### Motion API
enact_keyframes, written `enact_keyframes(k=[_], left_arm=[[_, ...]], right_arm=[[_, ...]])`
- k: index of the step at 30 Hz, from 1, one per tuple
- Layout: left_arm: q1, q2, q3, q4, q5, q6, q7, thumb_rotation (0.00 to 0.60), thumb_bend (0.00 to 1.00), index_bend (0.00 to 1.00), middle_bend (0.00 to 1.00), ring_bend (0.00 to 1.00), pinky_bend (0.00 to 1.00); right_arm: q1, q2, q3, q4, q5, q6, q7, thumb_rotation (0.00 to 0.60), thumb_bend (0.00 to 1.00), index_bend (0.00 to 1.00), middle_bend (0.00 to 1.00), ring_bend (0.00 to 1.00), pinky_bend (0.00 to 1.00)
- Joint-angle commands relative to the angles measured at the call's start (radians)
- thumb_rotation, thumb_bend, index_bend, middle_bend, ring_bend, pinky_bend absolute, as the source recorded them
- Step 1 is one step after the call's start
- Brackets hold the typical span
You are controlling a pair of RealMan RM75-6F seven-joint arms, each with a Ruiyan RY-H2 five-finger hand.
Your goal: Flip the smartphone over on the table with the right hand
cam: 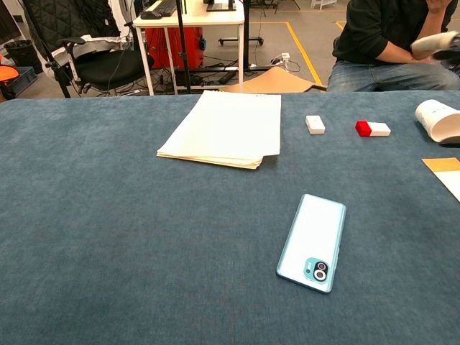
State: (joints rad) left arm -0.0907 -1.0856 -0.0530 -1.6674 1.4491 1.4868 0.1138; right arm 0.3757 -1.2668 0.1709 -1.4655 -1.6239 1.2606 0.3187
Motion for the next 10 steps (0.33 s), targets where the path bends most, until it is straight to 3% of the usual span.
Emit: enact_keyframes(k=[1,10], left_arm=[[0.007,0.0,0.004,0.009,0.013,0.013,-0.01,0.6,0.0,0.0,0.0,0.0,0.0],[0.019,0.001,0.009,0.019,0.035,0.039,-0.026,0.6,0.0,0.0,0.0,0.0,0.0]], right_arm=[[-0.117,0.079,-0.043,-0.076,-0.015,0.144,-0.25,0.6,0.0,0.04,0.0,0.0,0.0],[-0.204,0.114,-0.078,-0.12,0.053,0.196,-0.384,0.6,0.0,0.04,0.0,0.0,0.0]])
